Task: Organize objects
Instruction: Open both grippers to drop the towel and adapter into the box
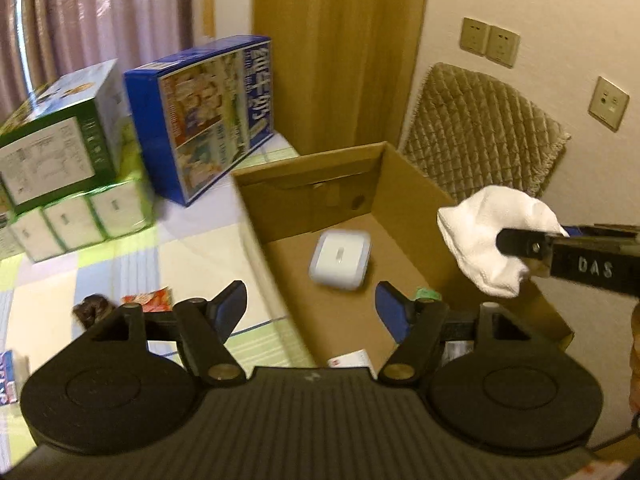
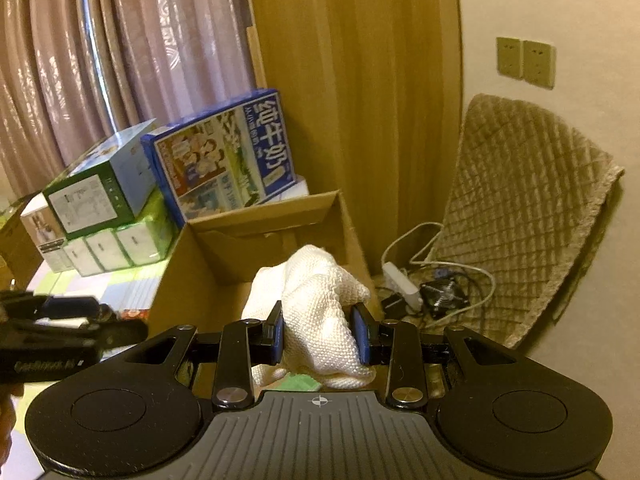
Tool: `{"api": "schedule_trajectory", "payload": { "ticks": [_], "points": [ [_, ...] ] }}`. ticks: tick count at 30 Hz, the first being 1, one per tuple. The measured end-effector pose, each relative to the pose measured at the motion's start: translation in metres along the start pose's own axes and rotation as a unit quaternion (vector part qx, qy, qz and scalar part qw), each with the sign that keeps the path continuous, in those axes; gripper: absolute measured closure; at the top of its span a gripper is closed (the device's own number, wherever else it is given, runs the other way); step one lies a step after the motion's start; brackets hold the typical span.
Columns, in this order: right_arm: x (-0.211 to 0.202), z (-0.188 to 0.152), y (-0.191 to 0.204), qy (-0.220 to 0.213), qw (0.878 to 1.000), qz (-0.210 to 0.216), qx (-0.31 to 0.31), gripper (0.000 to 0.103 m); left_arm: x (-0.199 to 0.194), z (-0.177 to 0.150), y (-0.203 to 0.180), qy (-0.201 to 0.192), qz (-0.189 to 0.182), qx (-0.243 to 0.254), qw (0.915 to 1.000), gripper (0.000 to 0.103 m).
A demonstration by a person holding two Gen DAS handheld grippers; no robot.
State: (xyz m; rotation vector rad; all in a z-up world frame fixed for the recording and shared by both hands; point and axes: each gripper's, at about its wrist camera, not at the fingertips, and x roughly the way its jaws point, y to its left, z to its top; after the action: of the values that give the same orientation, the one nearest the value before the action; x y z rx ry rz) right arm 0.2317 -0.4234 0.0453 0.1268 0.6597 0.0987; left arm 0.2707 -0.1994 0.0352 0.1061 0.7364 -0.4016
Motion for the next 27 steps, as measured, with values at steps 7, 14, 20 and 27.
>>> {"api": "schedule_trajectory", "payload": {
  "ticks": [7, 14, 20, 27],
  "points": [
    [0.021, 0.022, 0.015, -0.024, 0.998, 0.046, 0.022, 0.048, -0.016, -0.017, 0.024, 0.004, 0.015, -0.023, 0.9996, 0.036],
    [0.002, 0.014, 0.024, -0.032, 0.998, 0.046, 0.021, 0.038, -0.041, -0.036, 0.048, -0.001, 0.029, -0.046, 0.9985, 0.031],
    [-0.030, -0.015, 0.032, -0.017, 0.998, 0.051, 0.037, 0.024, -0.071, -0.058, 0.064, 0.000, 0.041, -0.069, 0.9968, 0.029],
    [-0.081, -0.036, 0.061, -0.028, 0.997, 0.061, 0.029, 0.015, -0.119, -0.090, 0.076, -0.003, 0.058, -0.085, 0.9946, 0.026]
  ]
}}
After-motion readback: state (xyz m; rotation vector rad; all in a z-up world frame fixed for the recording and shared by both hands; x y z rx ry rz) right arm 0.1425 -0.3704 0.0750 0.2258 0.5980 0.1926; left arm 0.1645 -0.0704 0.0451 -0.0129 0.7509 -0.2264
